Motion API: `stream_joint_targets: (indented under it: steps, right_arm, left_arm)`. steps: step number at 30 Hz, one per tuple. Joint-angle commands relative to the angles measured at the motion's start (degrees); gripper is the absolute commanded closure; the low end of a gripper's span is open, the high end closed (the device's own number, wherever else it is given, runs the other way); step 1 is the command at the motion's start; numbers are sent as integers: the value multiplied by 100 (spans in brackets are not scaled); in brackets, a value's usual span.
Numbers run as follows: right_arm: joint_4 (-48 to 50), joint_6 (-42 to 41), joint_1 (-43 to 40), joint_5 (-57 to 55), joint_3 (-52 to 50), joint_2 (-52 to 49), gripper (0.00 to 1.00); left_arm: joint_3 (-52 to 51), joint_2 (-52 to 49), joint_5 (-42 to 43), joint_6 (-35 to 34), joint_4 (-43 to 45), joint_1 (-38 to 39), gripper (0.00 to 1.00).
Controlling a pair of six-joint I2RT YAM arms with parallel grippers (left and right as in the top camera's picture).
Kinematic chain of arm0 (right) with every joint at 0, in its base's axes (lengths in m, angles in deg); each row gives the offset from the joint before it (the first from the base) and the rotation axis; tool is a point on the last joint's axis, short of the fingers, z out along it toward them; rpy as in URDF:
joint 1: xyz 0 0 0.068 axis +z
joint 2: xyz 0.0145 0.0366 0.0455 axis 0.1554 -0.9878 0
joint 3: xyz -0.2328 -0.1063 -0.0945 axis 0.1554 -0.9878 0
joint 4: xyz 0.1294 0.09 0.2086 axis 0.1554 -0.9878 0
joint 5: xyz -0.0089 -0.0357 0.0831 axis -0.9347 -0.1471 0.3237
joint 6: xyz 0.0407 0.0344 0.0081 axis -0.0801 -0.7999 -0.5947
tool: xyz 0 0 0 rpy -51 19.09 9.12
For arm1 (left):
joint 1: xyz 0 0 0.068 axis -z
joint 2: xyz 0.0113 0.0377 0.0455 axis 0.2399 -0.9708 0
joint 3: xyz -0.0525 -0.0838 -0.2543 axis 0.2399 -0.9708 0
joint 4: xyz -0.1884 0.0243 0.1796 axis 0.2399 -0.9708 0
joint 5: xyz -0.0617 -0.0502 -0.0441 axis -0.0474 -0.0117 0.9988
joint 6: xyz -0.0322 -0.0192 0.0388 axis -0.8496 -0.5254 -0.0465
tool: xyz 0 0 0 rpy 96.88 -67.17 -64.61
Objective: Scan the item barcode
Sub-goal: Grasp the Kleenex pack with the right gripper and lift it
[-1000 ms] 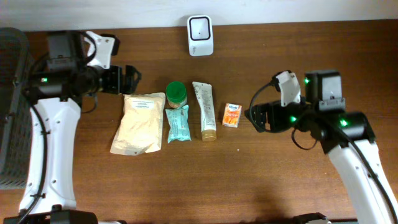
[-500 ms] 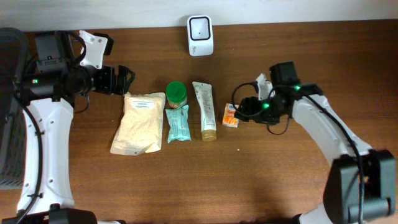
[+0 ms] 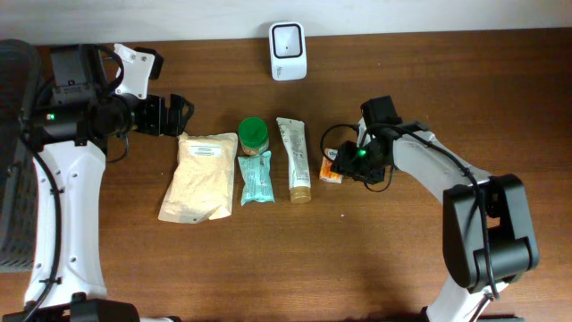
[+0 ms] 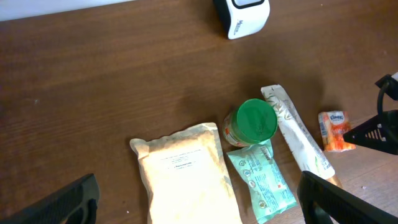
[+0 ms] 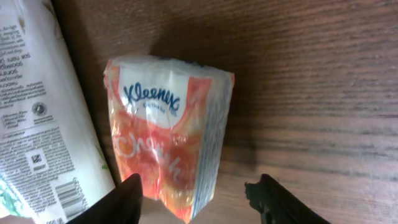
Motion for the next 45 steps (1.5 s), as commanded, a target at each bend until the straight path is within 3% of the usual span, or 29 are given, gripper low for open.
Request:
stream_joint_targets:
  steps: [1,12,17,21,26,30,33,43,45]
  right_arm:
    - [52,-63,57,-127,85,-149,48]
    - [146,-66,122,-144,85,-289,62]
    - [164,-61,133,-127,85,-291,96]
    - [160,31,118,-17,90,-236,96]
    - [107,953,17,758,90,299,96]
    - [-90,1937,-216,1845,90,1043,96]
    - [-278,2575,-693,3333,87,1550,96]
    - [-597,2804,-1759,6669,85,1635,96]
    - [-612,2570,-1843,6887,87,1635,96]
  left_arm:
    - [26,-42,-22,90,7,-37,1]
    - [26,-39,-22,90,7,-37,1]
    - [26,-42,-22,90,7,-37,1]
    - [26,-39,-22,90,7,-37,1]
    - [26,-42,-22,90,7,-37,1]
    - [26,-39,-22,90,7,-37,1]
    - [26,-39,-22,90,7,-37,1]
    - [26,-39,-22,90,7,-37,1]
    - [26,-39,-22,90,7,-37,1]
